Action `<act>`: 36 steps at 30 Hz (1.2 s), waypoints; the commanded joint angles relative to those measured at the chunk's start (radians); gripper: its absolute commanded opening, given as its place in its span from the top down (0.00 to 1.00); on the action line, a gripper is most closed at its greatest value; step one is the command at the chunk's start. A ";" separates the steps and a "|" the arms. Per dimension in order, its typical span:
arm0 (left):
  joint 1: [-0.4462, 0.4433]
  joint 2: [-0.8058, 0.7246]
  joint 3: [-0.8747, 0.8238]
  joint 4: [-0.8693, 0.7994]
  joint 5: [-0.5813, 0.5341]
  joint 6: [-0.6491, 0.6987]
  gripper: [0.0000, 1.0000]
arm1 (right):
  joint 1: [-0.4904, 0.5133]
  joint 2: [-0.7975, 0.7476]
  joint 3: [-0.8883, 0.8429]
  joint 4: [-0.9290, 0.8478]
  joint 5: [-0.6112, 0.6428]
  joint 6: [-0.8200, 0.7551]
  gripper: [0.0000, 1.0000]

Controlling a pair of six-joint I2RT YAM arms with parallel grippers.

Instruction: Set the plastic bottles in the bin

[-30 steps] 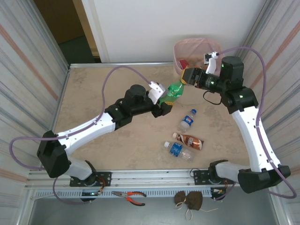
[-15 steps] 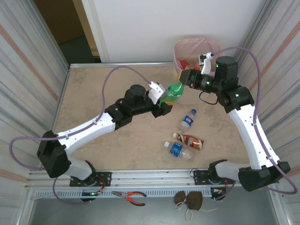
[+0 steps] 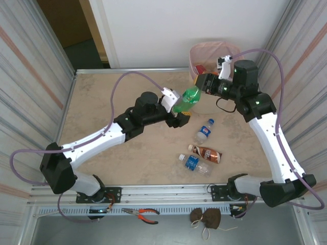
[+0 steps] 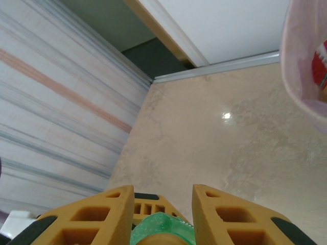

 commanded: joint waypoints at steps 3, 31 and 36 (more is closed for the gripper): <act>0.015 -0.093 -0.040 0.055 -0.013 -0.008 0.15 | -0.061 0.024 0.107 0.001 0.070 -0.085 0.78; 0.088 -0.137 -0.098 0.043 -0.024 -0.025 0.14 | -0.301 0.329 0.148 0.584 0.139 -0.931 0.86; 0.093 -0.109 -0.081 0.038 -0.011 -0.032 0.14 | -0.341 0.414 0.119 0.675 0.082 -0.948 0.85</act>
